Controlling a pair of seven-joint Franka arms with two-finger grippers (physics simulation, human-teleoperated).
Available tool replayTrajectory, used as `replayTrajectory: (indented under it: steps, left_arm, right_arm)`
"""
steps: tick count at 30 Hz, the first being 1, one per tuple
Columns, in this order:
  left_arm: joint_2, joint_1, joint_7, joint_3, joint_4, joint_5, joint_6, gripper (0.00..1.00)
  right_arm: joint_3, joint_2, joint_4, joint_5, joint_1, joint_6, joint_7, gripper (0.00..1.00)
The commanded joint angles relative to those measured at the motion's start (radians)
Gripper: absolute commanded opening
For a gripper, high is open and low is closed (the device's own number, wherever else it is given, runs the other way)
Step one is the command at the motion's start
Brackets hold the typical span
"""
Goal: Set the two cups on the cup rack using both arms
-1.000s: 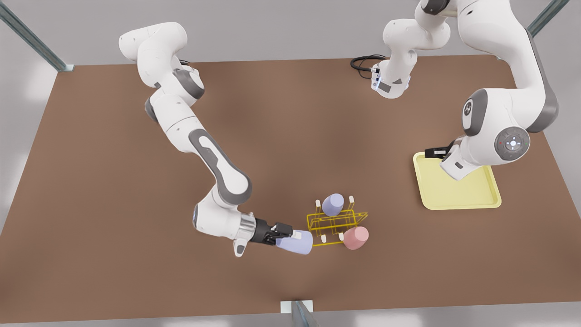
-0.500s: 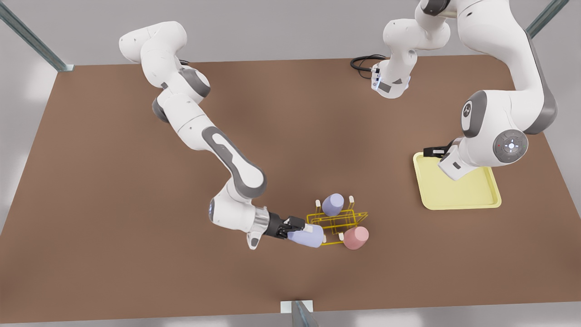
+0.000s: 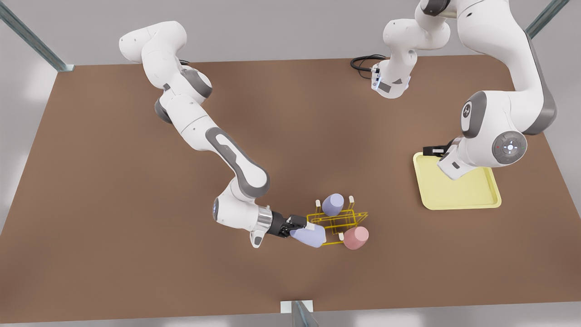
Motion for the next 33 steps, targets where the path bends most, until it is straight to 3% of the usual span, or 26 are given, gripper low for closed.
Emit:
replayTrajectory:
  steps: [1, 27, 28, 29, 30, 32, 33]
  left_arm:
    - [-0.001, -0.001, 0.008, 0.000, 0.000, 0.001, -0.003, 1.00]
    - [0.007, -0.002, 0.003, 0.000, 0.000, -0.001, -0.003, 1.00]
    - [0.007, -0.004, 0.003, 0.000, 0.000, 0.000, -0.004, 1.00]
    - [0.007, -0.004, 0.003, 0.000, 0.000, 0.001, -0.004, 1.00]
    - [0.007, -0.006, 0.003, 0.000, 0.002, 0.001, -0.004, 1.00]
    - [0.005, -0.001, 0.007, 0.000, 0.022, 0.005, -0.058, 1.00]
    - [0.004, -0.001, 0.004, 0.000, 0.023, -0.024, -0.061, 1.00]
  right_arm:
    - [0.001, -0.002, 0.002, 0.001, 0.001, -0.001, 0.011, 1.00]
    - [0.059, -0.040, 0.047, 0.005, -0.020, -0.039, 0.039, 0.99]
    - [0.048, -0.071, 0.025, 0.005, -0.057, -0.095, 0.036, 0.99]
    - [-0.028, -0.138, -0.042, -0.011, -0.094, -0.195, 0.121, 1.00]
    - [-0.184, -0.191, -0.053, -0.036, -0.091, -0.321, 0.167, 0.99]
    - [-0.315, -0.240, -0.098, -0.332, -0.143, -0.621, 0.167, 1.00]
    - [-0.327, -0.260, -0.108, -0.566, -0.189, -0.776, 0.174, 1.00]
